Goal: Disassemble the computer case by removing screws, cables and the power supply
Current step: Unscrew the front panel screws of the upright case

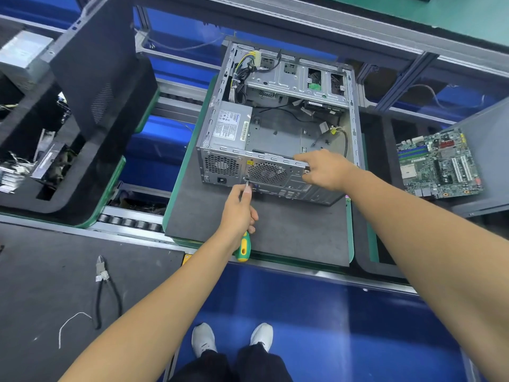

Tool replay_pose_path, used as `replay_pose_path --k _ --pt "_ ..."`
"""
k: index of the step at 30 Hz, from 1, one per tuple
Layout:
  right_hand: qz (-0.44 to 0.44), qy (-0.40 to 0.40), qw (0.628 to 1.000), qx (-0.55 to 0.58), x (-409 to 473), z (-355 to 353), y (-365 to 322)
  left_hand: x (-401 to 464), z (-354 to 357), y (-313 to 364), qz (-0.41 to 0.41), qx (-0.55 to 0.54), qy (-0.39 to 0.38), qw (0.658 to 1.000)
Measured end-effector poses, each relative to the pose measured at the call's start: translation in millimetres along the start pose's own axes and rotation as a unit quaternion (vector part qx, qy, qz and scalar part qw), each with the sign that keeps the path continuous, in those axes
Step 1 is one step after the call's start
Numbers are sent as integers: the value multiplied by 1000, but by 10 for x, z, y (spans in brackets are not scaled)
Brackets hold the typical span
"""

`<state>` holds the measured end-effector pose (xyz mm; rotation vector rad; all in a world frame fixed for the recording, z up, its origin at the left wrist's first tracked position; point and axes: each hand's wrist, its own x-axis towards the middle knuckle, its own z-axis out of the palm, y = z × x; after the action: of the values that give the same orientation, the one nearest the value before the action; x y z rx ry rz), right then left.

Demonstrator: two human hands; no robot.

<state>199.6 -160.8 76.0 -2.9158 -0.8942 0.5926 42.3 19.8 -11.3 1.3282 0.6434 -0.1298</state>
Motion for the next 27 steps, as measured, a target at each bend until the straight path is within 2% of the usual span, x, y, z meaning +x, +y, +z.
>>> replay_pose_path --k 6,15,27 --pt "0 5 1000 5 -10 -6 -11 46 1 15 -16 1 2 1000" --pt "-8 8 1000 -6 7 18 4 43 -21 60 19 25 1 999" --pt "-6 9 1000 5 0 -3 -11 97 -57 -30 52 113 2 992"
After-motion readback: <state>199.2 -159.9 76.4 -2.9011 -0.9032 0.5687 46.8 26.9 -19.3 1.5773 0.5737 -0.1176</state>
